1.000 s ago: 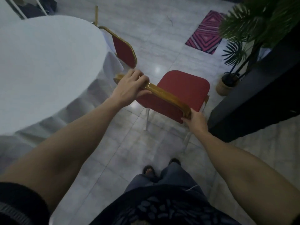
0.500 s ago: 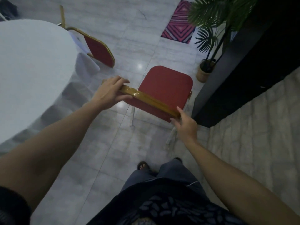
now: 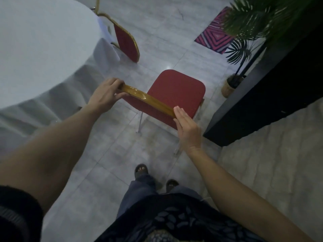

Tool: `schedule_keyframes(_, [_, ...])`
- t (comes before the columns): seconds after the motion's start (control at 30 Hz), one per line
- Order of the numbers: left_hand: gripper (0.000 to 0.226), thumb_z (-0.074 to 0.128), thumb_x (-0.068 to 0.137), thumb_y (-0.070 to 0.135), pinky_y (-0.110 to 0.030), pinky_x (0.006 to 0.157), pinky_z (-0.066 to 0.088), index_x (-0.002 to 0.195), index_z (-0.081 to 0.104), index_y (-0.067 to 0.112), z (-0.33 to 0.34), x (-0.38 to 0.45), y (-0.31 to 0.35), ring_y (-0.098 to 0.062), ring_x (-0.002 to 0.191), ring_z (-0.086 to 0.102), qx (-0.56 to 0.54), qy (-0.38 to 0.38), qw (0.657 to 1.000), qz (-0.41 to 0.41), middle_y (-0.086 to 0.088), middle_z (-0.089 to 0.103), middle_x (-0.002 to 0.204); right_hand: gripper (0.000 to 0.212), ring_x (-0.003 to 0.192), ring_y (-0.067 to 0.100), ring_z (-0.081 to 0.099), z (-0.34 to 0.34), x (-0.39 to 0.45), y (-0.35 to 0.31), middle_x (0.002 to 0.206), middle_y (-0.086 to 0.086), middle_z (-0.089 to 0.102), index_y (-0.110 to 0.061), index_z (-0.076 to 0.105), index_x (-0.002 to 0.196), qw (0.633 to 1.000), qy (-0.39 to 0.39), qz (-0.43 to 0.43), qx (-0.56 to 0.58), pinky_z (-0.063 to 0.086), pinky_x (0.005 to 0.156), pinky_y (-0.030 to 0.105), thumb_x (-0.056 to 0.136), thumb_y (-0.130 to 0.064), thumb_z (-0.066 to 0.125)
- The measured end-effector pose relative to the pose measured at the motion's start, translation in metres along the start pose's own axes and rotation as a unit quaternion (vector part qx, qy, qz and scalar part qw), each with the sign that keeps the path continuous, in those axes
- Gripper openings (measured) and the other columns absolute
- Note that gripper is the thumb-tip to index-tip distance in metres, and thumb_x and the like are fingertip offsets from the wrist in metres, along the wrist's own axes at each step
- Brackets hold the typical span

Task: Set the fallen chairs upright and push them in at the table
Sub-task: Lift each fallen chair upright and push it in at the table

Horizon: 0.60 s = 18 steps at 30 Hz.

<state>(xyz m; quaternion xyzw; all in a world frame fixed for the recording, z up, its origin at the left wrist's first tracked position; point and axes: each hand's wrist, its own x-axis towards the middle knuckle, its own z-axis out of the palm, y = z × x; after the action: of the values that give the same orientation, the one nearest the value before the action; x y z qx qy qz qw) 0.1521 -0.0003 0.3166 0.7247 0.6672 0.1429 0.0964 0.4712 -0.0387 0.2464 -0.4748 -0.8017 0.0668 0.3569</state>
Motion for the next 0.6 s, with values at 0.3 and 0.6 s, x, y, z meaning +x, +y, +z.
schedule_keyframes(0.3, [0.042, 0.067, 0.084, 0.039, -0.025, 0.092, 0.033, 0.115, 0.060, 0.011, 0.033, -0.076, 0.062, -0.028, 0.108, 0.049, -0.048, 0.126, 0.982, -0.132, -0.011, 0.058, 0.113, 0.038, 0.123, 0.023, 0.058, -0.026, -0.002, 0.048, 0.134, 0.006, 0.059, -0.011, 0.058, 0.133, 0.999, 0.008, -0.038, 0.018, 0.055, 0.093, 0.037, 0.095, -0.012, 0.059])
schedule_keyframes(0.6, [0.035, 0.068, 0.085, 0.029, -0.029, 0.084, 0.040, 0.119, 0.067, 0.017, 0.037, -0.127, 0.084, -0.026, 0.099, 0.049, -0.076, 0.157, 0.972, -0.155, -0.008, 0.061, 0.105, 0.040, 0.135, 0.024, 0.046, -0.017, 0.008, 0.047, 0.143, 0.010, 0.050, -0.012, 0.052, 0.138, 0.998, -0.007, 0.042, 0.039, 0.042, 0.106, 0.035, 0.099, -0.007, 0.049])
